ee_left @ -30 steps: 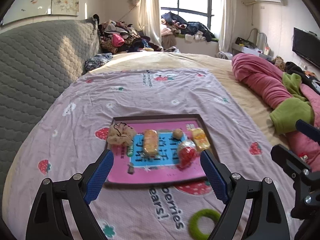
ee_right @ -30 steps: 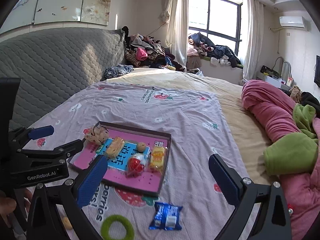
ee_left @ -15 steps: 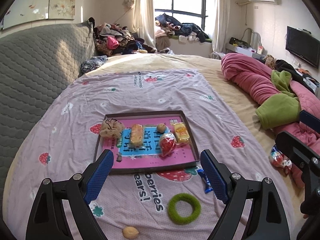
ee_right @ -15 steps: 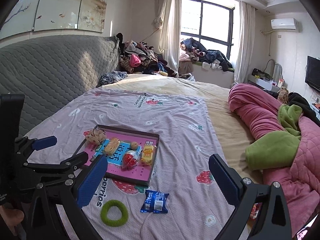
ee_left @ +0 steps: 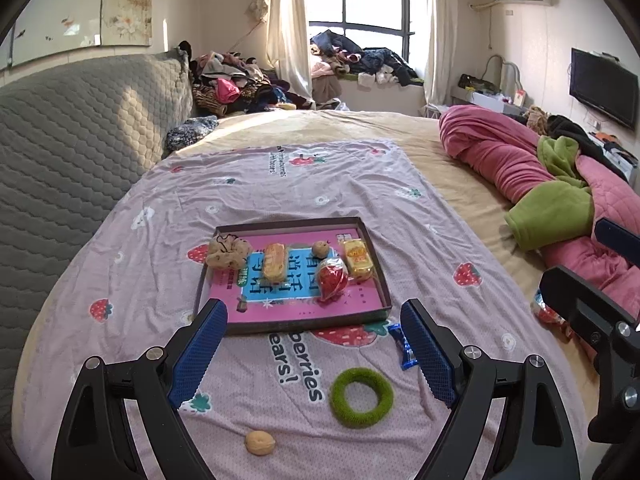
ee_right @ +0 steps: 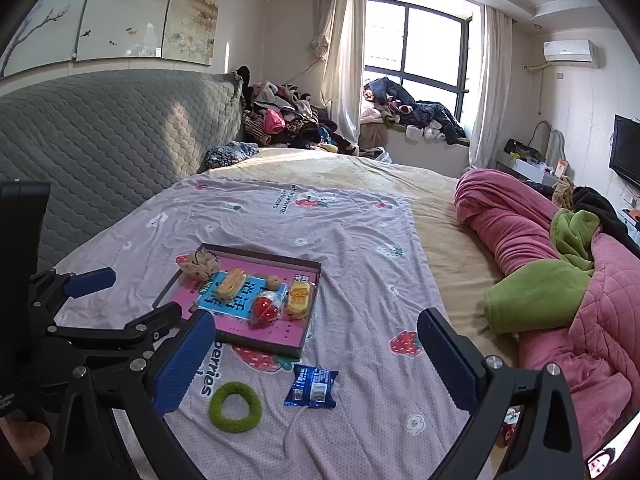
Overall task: Organize objects
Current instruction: 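Withdraw both grippers from the tray and move back over the bed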
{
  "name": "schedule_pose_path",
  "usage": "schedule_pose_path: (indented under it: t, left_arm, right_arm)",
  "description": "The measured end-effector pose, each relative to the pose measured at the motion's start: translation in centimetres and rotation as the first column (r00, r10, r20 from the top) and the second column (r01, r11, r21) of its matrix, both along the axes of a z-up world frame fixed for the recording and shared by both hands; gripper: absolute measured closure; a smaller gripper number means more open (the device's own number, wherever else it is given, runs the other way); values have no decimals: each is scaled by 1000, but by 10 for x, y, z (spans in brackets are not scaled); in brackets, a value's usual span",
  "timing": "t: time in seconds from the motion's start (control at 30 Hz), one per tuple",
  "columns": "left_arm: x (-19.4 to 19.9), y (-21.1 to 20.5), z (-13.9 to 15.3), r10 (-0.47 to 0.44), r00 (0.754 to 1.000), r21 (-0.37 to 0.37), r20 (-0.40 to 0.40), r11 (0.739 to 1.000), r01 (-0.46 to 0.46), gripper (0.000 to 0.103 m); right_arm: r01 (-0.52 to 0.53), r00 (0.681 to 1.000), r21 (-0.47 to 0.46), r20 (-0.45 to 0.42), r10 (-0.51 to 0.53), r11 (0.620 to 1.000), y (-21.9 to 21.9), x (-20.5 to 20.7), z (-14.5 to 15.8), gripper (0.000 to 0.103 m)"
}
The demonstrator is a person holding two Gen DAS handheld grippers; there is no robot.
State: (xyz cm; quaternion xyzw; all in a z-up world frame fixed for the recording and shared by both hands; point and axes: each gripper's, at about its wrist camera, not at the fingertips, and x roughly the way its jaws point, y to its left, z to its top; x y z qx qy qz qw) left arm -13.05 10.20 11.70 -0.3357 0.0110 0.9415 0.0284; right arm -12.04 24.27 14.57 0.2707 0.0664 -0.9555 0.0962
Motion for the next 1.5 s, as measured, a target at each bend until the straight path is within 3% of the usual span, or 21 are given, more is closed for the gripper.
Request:
schedule_pose_path:
  t: [0.97, 1.5]
  left_arm:
    - [35, 12, -56, -2, 997, -1, 79, 1000, 2, 14]
    - [36, 19, -97, -4, 990, 6, 142, 1000, 3, 14]
  right_arm:
    - [7, 994, 29, 108, -10, 1000, 13, 15, -58, 1]
    - [15, 989, 44, 148, -21, 999, 20, 10, -84, 1]
